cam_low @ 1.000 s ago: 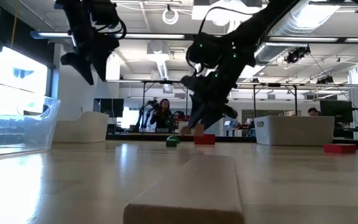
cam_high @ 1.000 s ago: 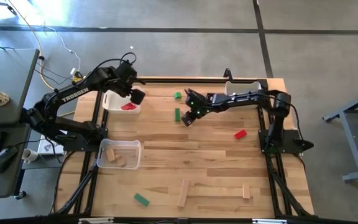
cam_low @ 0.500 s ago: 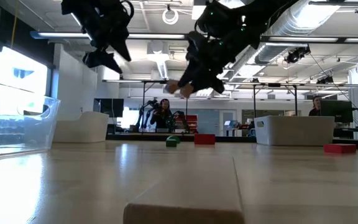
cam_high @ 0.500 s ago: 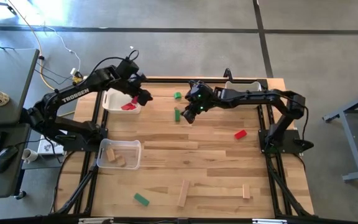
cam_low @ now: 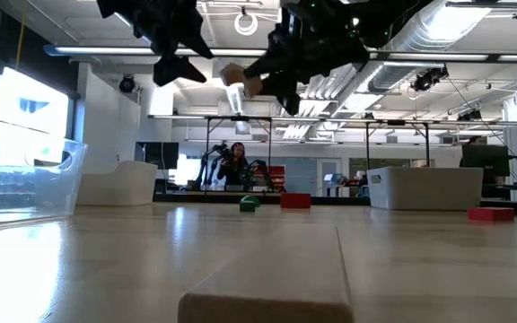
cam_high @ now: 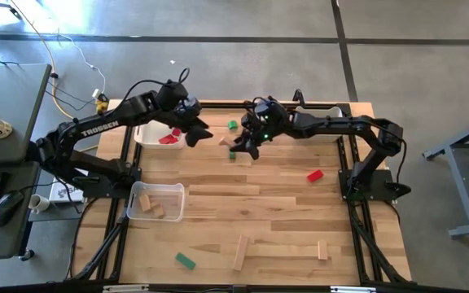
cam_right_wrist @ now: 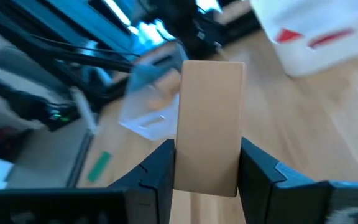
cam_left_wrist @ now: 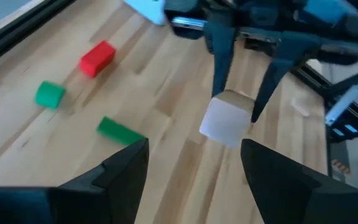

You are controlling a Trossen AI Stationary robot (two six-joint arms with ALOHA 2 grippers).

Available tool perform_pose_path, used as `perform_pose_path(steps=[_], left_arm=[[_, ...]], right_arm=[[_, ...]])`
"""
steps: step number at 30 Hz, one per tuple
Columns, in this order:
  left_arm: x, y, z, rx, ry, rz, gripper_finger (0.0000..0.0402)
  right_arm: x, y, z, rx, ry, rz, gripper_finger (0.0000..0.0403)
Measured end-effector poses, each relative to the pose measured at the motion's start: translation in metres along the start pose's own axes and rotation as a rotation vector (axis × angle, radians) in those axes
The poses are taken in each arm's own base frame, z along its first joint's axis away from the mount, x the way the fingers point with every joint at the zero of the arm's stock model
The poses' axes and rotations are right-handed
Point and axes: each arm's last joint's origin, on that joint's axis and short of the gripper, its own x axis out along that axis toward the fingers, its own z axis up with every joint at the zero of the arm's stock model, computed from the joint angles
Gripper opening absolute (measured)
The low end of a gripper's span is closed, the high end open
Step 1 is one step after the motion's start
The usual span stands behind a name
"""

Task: Sort & place blocks by color
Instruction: Put the cream rectangle into the transparent bin

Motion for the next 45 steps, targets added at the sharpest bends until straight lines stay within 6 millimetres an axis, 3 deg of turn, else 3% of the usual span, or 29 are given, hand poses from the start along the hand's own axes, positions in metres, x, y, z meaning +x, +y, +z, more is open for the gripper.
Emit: perform_pose_path(steps=[12, 33, 38, 45], left_arm=[[0.007, -0.027, 0.005, 0.039, -0.07, -0.131, 0.0243], [0.007, -0.035, 0.011, 0.043, -0.104, -0.264, 0.0241], [0.007, -0.036, 0.011, 0.042, -0.105, -0.267, 0.0215], [0.007, -0.036, 0.011, 0.053, -0.105, -0.269, 0.0144]], right_arm=[[-0.003, 0.005, 0.011, -0.025, -0.064, 0.15, 0.0111], [-0.005, 0.013, 0.021, -0.02, -0.121, 0.271, 0.0111], [-0.005, 0.013, 0.021, -0.02, -0.122, 0.271, 0.0111], [-0.005, 0.013, 0.021, -0.016, -0.121, 0.271, 0.0111]])
